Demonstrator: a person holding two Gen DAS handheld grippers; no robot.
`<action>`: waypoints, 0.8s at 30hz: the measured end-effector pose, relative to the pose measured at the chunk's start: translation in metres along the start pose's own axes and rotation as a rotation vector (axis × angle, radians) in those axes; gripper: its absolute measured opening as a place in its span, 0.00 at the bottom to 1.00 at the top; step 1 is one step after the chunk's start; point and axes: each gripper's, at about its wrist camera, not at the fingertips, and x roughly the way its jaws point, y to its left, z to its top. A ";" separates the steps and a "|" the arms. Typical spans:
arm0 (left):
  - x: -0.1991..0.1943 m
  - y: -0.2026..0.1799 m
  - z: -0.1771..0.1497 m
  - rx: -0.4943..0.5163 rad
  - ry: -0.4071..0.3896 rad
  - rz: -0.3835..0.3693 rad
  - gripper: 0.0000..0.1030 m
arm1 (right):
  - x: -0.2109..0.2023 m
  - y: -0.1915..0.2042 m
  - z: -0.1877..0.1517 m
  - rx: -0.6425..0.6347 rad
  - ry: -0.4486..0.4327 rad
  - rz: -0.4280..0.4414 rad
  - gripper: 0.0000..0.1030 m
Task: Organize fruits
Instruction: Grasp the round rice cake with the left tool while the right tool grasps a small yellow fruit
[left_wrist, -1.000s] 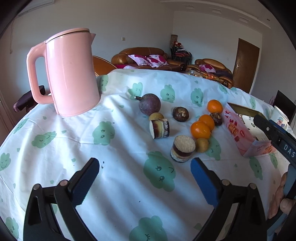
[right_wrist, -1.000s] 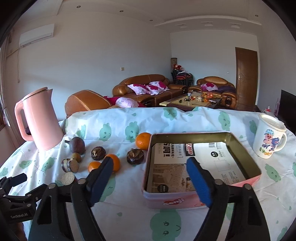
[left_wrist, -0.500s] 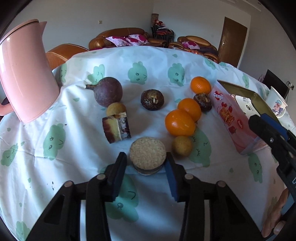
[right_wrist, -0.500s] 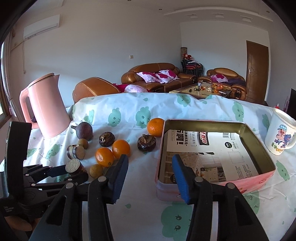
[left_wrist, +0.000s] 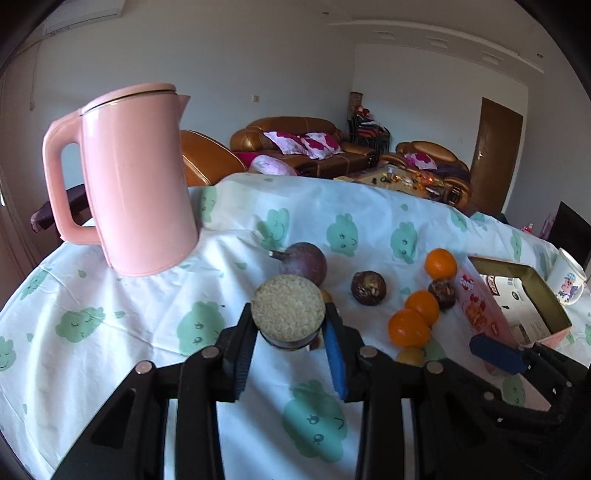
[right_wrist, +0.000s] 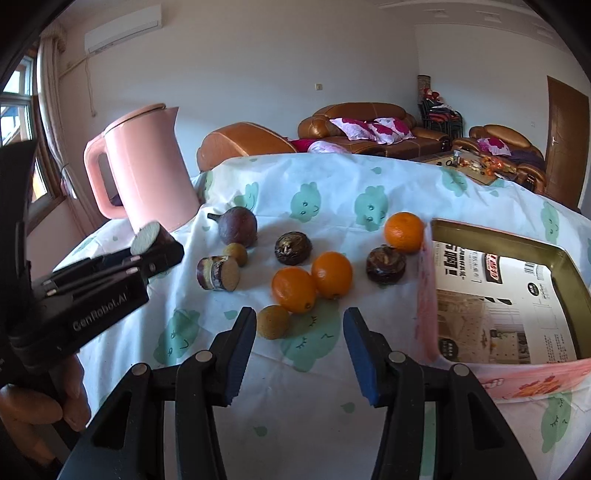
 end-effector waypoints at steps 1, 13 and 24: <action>0.001 0.004 0.002 -0.007 0.000 0.013 0.36 | 0.007 0.005 0.002 -0.008 0.025 0.005 0.50; 0.011 -0.002 -0.007 0.002 0.038 0.005 0.36 | 0.045 0.017 0.001 -0.004 0.185 0.056 0.24; 0.001 -0.041 -0.005 0.072 -0.016 -0.081 0.36 | -0.047 -0.041 0.024 -0.003 -0.154 -0.143 0.24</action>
